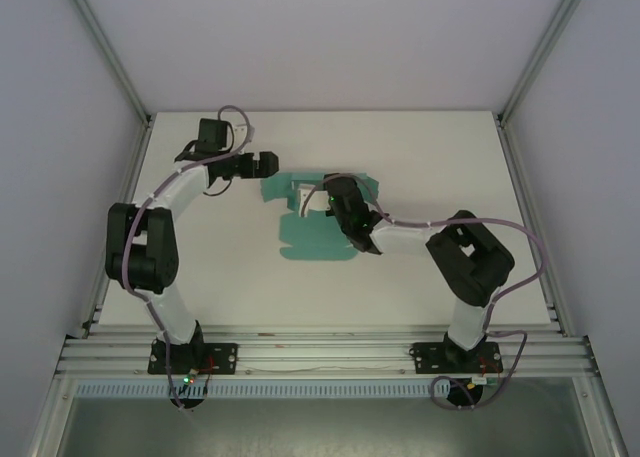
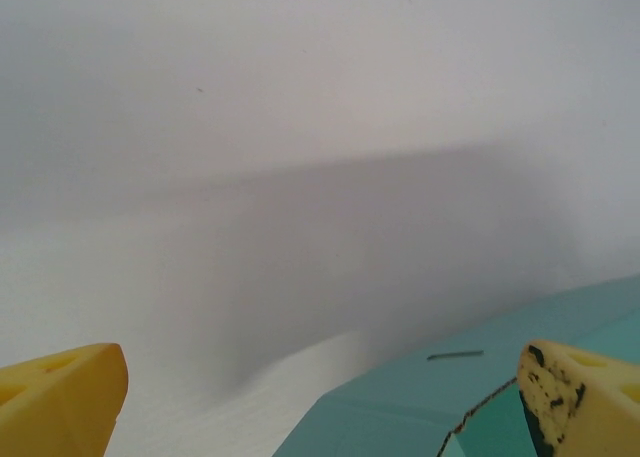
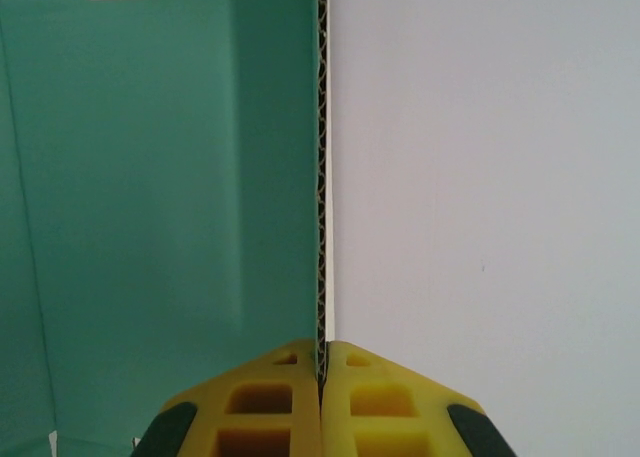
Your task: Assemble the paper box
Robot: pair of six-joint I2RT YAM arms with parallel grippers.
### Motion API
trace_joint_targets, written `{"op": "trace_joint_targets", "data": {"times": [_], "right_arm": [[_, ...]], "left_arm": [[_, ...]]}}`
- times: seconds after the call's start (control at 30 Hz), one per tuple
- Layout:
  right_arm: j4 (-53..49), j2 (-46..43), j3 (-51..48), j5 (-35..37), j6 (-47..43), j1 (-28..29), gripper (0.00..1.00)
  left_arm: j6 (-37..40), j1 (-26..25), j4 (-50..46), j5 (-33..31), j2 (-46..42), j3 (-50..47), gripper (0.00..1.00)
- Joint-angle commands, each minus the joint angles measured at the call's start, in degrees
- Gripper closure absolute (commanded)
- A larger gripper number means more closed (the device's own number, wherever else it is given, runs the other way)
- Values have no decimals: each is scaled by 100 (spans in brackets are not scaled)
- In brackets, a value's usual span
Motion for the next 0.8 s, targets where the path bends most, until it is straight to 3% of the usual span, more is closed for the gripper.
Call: {"op": "trace_joint_targets", "data": {"times": [0.0, 0.23, 0.3, 0.37, 0.4, 0.77], "right_arm": [[-30, 13, 71, -84, 80, -64, 100], [-86, 53, 101, -91, 104, -73, 100], [-128, 54, 127, -88, 146, -67, 100], [-99, 75, 142, -61, 220, -71, 100], [-107, 86, 153, -43, 226, -70, 100], [-219, 110, 203, 203, 350, -90, 100]], "left_arm": [[923, -40, -738, 392, 166, 280, 5], [1140, -173, -1018, 466, 610, 598, 25], [1177, -245, -1091, 492, 636, 683, 38], [1129, -324, -1085, 411, 798, 723, 68], [1149, -366, -1101, 383, 785, 724, 74], [944, -515, -1024, 369, 704, 254, 71]]}}
